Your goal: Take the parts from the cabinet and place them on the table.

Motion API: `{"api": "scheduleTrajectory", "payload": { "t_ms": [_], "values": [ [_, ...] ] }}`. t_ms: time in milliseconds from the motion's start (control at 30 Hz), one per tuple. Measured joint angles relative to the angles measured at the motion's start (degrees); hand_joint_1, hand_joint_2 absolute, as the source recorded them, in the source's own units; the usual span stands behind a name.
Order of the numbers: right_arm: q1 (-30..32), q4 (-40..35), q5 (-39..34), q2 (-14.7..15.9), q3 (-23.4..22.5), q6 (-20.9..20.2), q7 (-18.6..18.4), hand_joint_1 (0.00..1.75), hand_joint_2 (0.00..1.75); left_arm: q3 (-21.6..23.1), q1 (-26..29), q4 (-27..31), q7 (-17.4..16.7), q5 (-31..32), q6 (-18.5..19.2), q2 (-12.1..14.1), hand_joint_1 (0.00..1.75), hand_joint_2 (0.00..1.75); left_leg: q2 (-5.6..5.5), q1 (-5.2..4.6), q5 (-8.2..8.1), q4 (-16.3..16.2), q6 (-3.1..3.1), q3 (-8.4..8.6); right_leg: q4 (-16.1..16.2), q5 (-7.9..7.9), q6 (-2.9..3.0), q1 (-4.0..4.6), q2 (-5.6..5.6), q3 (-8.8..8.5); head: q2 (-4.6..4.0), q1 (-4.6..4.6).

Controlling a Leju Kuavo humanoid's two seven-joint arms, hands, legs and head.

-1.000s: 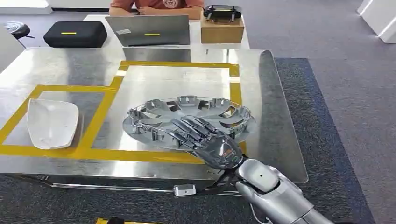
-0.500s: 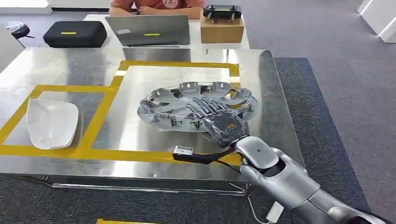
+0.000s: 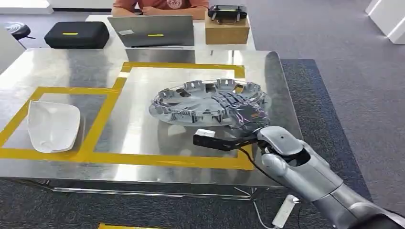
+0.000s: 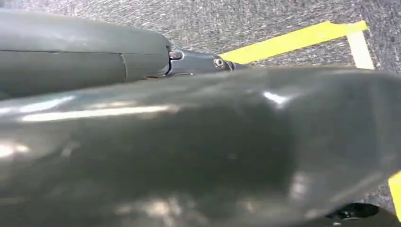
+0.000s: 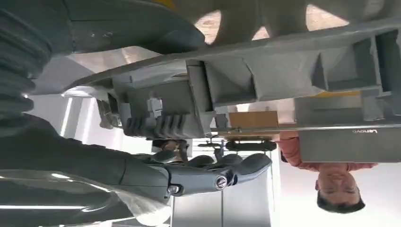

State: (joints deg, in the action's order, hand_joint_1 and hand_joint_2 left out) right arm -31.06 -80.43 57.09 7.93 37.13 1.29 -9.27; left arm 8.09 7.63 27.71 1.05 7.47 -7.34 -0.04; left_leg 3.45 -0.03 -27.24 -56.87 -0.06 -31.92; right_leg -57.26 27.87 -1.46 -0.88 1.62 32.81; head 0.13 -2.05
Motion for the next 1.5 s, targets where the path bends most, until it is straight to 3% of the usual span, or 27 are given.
{"api": "scheduleTrajectory", "payload": {
  "t_ms": [167,333,467,600,667,733,767,833,867,900,1000,1033,1067,1133,1167,1267,1300,1400,1500],
  "values": [
    [-0.6,-1.0,-5.9,0.1,-0.2,-3.4,-1.4,0.00,1.75,-1.4,0.0,0.7,-0.2,1.9,0.7,0.0,0.00,0.00,0.00,0.01,0.00,0.0,0.00,0.00,0.0,0.00,0.00,0.00,-0.01,0.01,0.00,0.00],
    [-1.6,-2.1,-20.6,0.0,-0.4,-9.1,-1.1,0.00,1.75,-4.6,-0.1,1.3,0.5,5.7,2.5,-0.1,0.00,0.00,0.00,0.01,0.00,0.0,0.00,-0.01,0.0,0.00,0.00,0.01,0.00,0.00,0.00,0.02],
    [-2.3,-2.2,-25.7,0.0,-0.1,-9.4,-1.2,0.00,1.75,-7.5,-0.3,1.3,1.6,7.7,3.1,-0.4,0.00,0.00,0.00,0.00,0.00,0.0,0.00,-0.02,0.0,0.00,0.00,0.01,0.01,-0.01,0.02,0.00],
    [-2.0,-4.2,-11.5,-0.5,0.7,-0.8,-1.2,0.00,1.75,-10.6,0.2,2.0,0.4,11.1,4.0,-1.5,0.00,0.00,0.01,0.00,-0.01,0.0,0.01,-0.04,0.0,0.00,0.00,0.00,-0.03,0.01,0.00,0.00],
    [-1.7,-5.8,1.4,-0.9,1.8,5.1,-1.2,0.00,1.75,-12.5,1.1,3.7,-1.0,13.6,5.2,-2.3,0.00,0.00,0.01,-0.01,-0.02,0.0,0.03,-0.04,0.0,0.01,-0.01,0.00,-0.02,0.02,0.02,0.00],
    [-1.2,-6.7,16.8,-1.2,3.3,14.3,-1.1,0.00,1.75,-14.4,1.6,4.9,-0.9,15.5,6.0,-3.5,0.00,0.00,-0.01,-0.01,-0.03,0.0,0.03,-0.04,0.0,0.02,-0.02,0.00,0.03,0.01,0.02,-0.02],
    [-1.2,-6.9,20.7,-1.5,3.7,17.1,-1.0,0.00,1.75,-15.2,1.7,5.0,-0.7,16.1,6.4,-3.9,0.00,0.00,-0.01,-0.01,-0.03,0.0,0.03,-0.04,0.0,0.02,-0.02,0.00,0.02,0.01,0.02,0.00],
    [-1.2,-7.5,23.9,-2.1,4.5,19.0,-1.2,0.00,1.75,-16.5,1.7,5.3,-0.2,16.7,6.4,-4.6,0.00,0.00,0.00,-0.01,-0.03,0.0,0.03,-0.03,0.0,0.02,-0.02,0.00,0.01,0.01,0.02,0.00],
    [-1.5,-7.6,26.6,-2.1,4.9,20.6,-3.0,0.00,1.75,-17.0,1.5,5.3,0.4,17.0,6.3,-4.9,0.00,0.00,-0.01,-0.01,-0.03,0.0,0.04,-0.06,0.0,0.02,-0.02,-0.01,0.04,0.01,0.02,0.02],
    [-3.1,-7.5,29.7,-1.3,6.3,23.2,-7.2,0.00,1.75,-17.4,1.4,5.3,1.2,17.3,6.3,-5.0,0.00,0.00,-0.01,-0.03,-0.03,0.0,0.04,-0.15,0.0,0.01,-0.02,-0.02,0.03,0.07,0.02,-0.02],
    [-16.9,-6.8,32.6,3.9,18.1,29.5,-27.1,0.00,1.75,-18.4,-0.2,3.1,4.9,17.9,5.5,-5.3,0.00,0.00,0.02,-0.15,0.24,0.0,0.08,-0.41,0.0,-0.27,-0.10,-0.12,-0.08,0.46,0.02,-0.02],
    [-20.8,-6.4,32.6,5.2,21.9,30.4,-30.6,0.00,1.75,-18.6,-0.9,2.2,5.8,18.0,5.1,-5.3,0.00,0.00,0.02,-0.13,0.24,0.0,0.08,-0.36,0.0,-0.27,-0.09,-0.12,-0.06,0.38,0.00,0.00],
    [-23.5,-6.0,32.7,6.4,25.5,31.0,-31.0,0.00,1.75,-19.0,-1.6,1.2,6.5,18.2,5.0,-5.3,0.00,0.00,0.00,-0.11,0.24,0.0,0.08,-0.24,0.0,-0.25,-0.08,-0.11,-0.02,0.24,0.00,0.00],
    [-23.9,-5.2,32.3,7.8,29.7,31.3,-27.3,0.00,1.75,-19.6,-2.7,-0.7,7.3,18.3,4.5,-5.2,0.00,0.00,-0.06,-0.07,0.23,0.0,0.09,-0.14,0.1,-0.25,-0.08,-0.08,0.08,0.03,0.02,0.04],
    [-21.8,-5.1,31.6,7.8,29.5,29.7,-22.1,0.00,1.75,-19.6,-3.0,-1.3,7.5,18.3,4.1,-5.2,0.00,0.00,-0.11,-0.03,0.22,0.0,0.09,-0.13,0.1,-0.24,-0.08,0.00,0.13,-0.02,0.00,-0.02],
    [-13.8,-4.9,23.5,5.7,23.6,21.8,-5.7,0.00,1.75,-20.1,-2.8,-2.2,7.5,18.3,4.2,-5.2,0.00,0.00,-0.13,-0.03,0.19,0.0,0.09,-0.23,0.1,-0.24,-0.07,-0.01,0.06,0.09,0.02,0.00],
    [-11.6,-5.0,19.7,4.7,21.1,19.6,-2.7,0.00,1.75,-20.3,-2.6,-2.2,7.1,18.3,4.4,-5.2,0.00,0.00,-0.12,-0.04,0.19,0.0,0.10,-0.25,0.1,-0.24,-0.07,-0.01,0.06,0.13,0.02,0.00],
    [-7.6,-5.8,13.2,2.7,16.3,17.2,1.2,0.00,1.75,-20.9,-1.9,-2.2,6.6,18.6,5.2,-5.2,0.00,0.00,-0.15,-0.04,0.16,0.0,0.13,-0.27,0.1,-0.18,-0.07,-0.01,0.15,0.14,0.02,0.00],
    [-4.7,-7.0,11.2,1.5,13.2,16.5,2.9,0.00,1.75,-21.0,-1.5,-2.1,5.8,19.0,6.0,-5.1,0.00,0.00,-0.14,-0.04,0.13,0.0,0.12,-0.27,0.1,-0.17,-0.08,-0.01,0.10,0.15,0.02,0.00]
  ]
}}
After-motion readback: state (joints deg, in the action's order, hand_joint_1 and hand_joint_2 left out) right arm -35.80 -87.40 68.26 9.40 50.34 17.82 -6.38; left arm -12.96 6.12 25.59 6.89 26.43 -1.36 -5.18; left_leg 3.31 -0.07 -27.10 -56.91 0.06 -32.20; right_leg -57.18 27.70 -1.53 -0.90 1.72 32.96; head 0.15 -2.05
